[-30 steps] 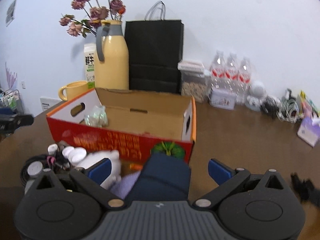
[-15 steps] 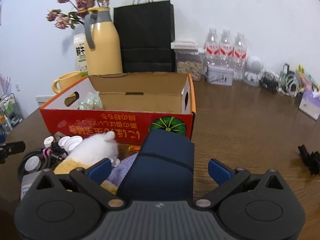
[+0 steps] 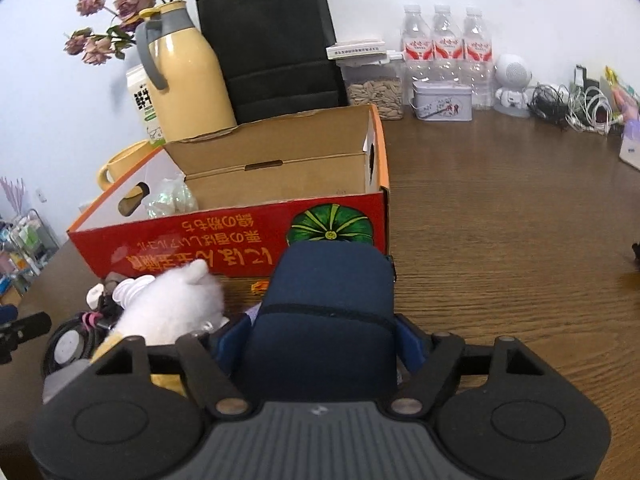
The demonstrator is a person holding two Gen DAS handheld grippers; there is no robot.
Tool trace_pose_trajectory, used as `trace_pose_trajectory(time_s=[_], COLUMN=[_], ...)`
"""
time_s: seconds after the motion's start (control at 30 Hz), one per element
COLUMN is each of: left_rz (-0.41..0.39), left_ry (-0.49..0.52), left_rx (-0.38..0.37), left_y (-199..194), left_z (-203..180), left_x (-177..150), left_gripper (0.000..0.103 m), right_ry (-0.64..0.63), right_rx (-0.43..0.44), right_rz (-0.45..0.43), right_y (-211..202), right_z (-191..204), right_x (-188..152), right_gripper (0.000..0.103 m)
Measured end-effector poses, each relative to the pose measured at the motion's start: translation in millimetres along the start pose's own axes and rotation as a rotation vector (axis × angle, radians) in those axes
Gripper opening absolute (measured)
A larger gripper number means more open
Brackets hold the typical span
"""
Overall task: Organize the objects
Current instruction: 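Grasp the navy case with the right tool while the left tool grasps the braided cable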
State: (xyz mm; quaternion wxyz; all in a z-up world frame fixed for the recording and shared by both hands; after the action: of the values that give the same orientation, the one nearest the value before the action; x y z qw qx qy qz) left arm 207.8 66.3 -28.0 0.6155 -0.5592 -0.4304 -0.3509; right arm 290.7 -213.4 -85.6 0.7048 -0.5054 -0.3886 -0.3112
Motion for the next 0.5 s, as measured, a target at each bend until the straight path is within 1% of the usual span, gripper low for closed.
trace_pose_trajectory(time_s=[0.13,0.23,0.33,0.43,0.5], left_rz=[-0.001,0.009,0.025,0.054,0.087], left_ry=[0.008,0.013,0.018,0.019,0.017], left_rx=[-0.008,-0.013,-0.023,-0.04,-0.054], left_y=[-1,0,2,6,11], left_z=[-3,-6,-9,-13,-16], left_x=[1,-1,-3,-5,-7], left_gripper=[0.103,0.103,0.103,0.103,0.103], right_ry=[-0.025,-0.055,-0.056,-0.058,-0.062], right_rx=[0.001,-0.003,-0.001,0.002,0.005], right_rz=[-0.026,-0.057,-0.088,-0.12,-0.144], right_y=[-4,-9,-15,-23,-29], right_z=[1,3,3,1,2], right_x=[1,2,4,7,9], right_gripper=[0.068,0.066,0.066,0.066,0.066])
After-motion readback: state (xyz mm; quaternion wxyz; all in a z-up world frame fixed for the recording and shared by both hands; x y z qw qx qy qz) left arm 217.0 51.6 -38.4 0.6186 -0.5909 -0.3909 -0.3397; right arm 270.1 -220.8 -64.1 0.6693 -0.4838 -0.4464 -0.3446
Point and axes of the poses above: each gripper's, at about its wrist camera, not at the fingertips, and y roughly the way its jaws point, z to its left, x to its top, the point moved 6 cm from there along y, roughly the way its jaws point, and after that the axes turned 13 degrees about -z, right-handed, at the moved point
